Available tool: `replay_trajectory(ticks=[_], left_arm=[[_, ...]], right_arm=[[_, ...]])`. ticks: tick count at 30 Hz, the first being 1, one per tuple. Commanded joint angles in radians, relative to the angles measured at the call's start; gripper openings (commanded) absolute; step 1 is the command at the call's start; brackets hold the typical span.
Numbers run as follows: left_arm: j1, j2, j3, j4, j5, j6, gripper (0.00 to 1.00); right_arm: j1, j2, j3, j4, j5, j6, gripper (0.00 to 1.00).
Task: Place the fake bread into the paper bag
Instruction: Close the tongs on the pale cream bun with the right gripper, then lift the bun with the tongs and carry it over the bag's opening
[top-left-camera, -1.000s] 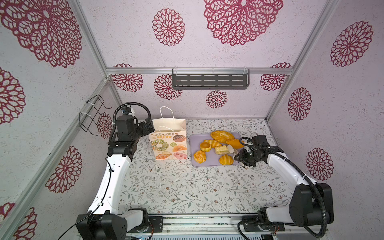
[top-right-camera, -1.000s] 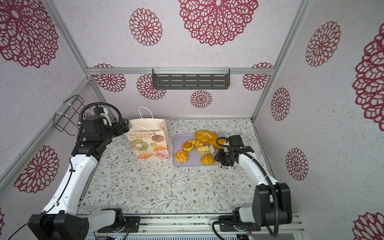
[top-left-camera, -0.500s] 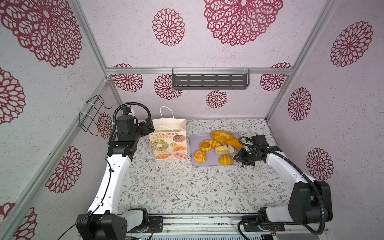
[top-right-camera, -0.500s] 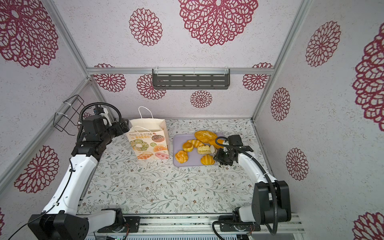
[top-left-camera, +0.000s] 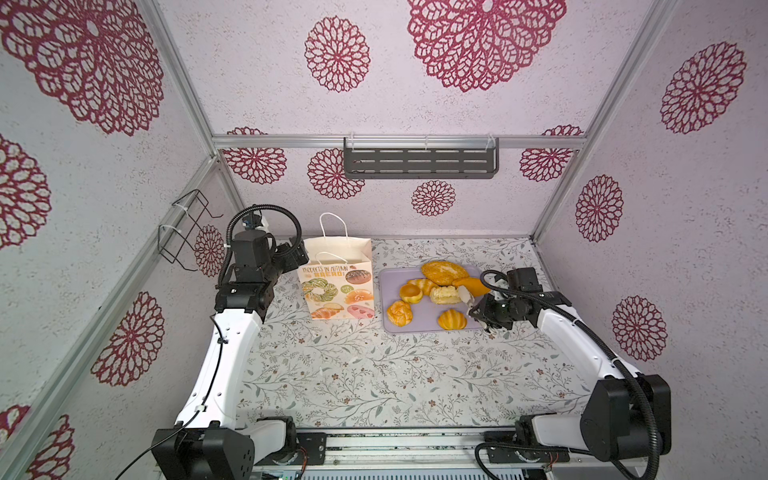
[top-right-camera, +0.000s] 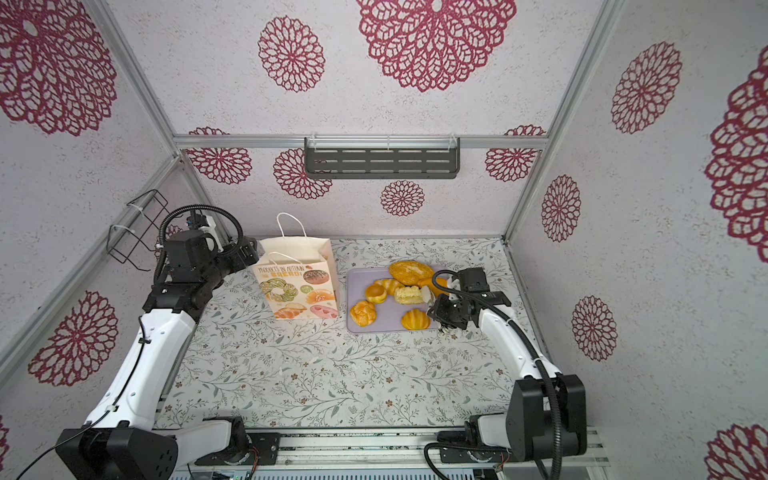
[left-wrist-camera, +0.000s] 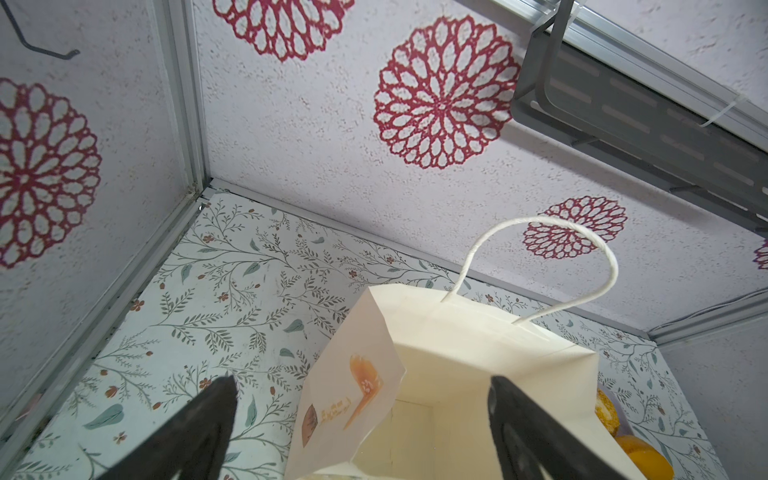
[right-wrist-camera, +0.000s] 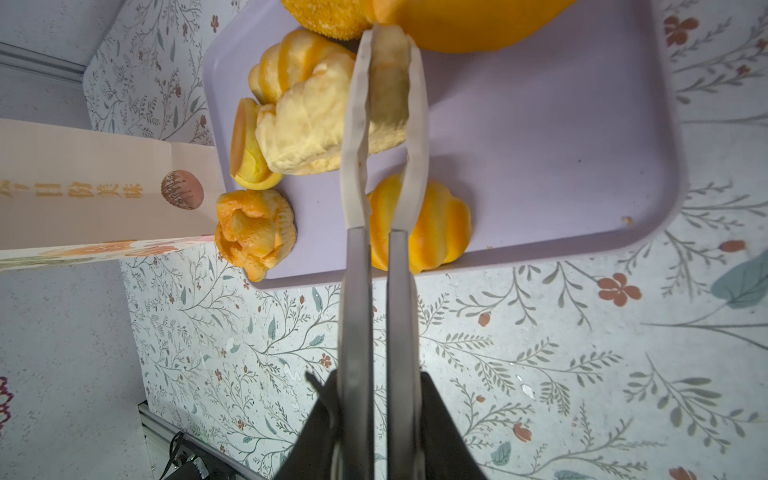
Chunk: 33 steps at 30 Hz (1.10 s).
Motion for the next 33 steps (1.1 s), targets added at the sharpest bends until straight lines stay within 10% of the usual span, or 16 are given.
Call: replay_trajectory(ticks=[1, 33], left_arm=[[-0.005, -0.008, 0.007, -0.005, -0.022, 0.021, 0.97], [-0.005, 0.158, 0.056, -0.026, 0.088, 0.038, 0.90]], right_arm=[[0.005, -0.047, 0.052, 0.002, -0.008, 0.002, 0.13], [0.013, -0.080, 0.238, -0.087, 0.009, -0.022, 0.12]])
